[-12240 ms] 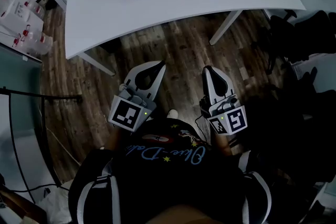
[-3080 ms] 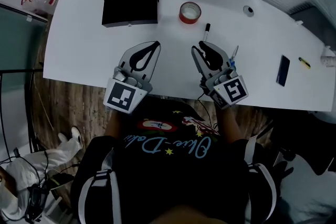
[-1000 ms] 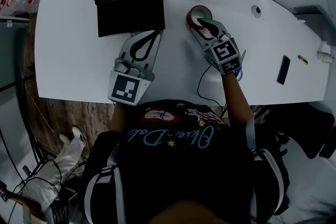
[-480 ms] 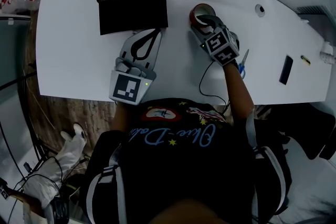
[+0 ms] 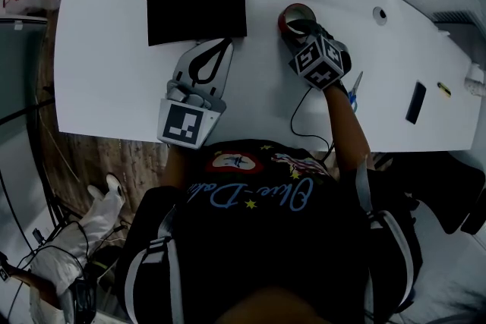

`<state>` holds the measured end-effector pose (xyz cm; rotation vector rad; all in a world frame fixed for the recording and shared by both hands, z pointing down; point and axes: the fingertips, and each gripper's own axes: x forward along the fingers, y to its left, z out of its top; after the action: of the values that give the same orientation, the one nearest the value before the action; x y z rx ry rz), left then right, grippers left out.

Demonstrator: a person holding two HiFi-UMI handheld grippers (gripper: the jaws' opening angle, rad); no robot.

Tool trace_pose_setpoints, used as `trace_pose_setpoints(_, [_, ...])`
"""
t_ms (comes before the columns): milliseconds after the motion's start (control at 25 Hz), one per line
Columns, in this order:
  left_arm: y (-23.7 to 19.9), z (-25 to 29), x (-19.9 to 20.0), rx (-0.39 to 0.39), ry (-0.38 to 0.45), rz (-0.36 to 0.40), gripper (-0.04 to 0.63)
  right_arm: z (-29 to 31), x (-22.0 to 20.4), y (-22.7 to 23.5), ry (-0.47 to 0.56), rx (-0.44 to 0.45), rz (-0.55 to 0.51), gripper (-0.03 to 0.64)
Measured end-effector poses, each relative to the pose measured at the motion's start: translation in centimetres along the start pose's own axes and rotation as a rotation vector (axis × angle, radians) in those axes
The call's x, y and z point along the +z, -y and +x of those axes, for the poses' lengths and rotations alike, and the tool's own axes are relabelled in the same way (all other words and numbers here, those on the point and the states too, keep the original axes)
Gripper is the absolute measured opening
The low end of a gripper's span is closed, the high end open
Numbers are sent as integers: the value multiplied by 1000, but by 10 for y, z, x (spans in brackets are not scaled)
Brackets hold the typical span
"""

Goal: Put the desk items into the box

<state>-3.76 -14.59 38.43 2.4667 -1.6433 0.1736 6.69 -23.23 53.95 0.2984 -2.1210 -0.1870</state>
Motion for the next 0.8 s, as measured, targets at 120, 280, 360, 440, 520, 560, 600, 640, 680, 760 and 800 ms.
trace_pose_setpoints(120, [-2, -2, 2, 12, 10, -6, -5, 1, 1, -1, 2, 3, -4, 77])
trace_pose_setpoints(280, [-7, -6, 5, 26, 28, -33, -5, 1, 2, -1, 9, -3, 7, 71])
trace_pose_setpoints(360, [-8, -7, 6, 26, 28, -33, -5, -1, 3, -1, 19, -19, 11, 63])
trace_pose_setpoints(440, [-6, -7, 5, 22, 22, -25, -5, -6, 4, 1, 36, -43, 14, 63])
trace_pose_setpoints(520, [-3, -8, 6, 16, 19, -15, -5, -13, 8, 5, 62, -68, 25, 60])
trace_pose_setpoints(560, [-2, -8, 6, 15, 20, -12, -5, -17, 10, 6, 78, -80, 32, 60])
trace_pose_setpoints(600, [-1, -9, 7, 17, 21, -12, -5, -22, 13, 8, 93, -91, 38, 60])
trace_pose_setpoints(640, [-1, -9, 9, 20, 24, -15, -5, -26, 16, 9, 107, -100, 44, 60])
trace_pose_setpoints(680, [-1, -10, 10, 24, 29, -20, -5, -30, 18, 10, 120, -108, 48, 60])
trace_pose_setpoints(760, [0, -11, 14, 30, 42, -38, -4, -40, 22, 12, 146, -124, 58, 60])
trace_pose_setpoints(800, [0, -11, 15, 31, 46, -44, -5, -44, 24, 13, 161, -132, 65, 58])
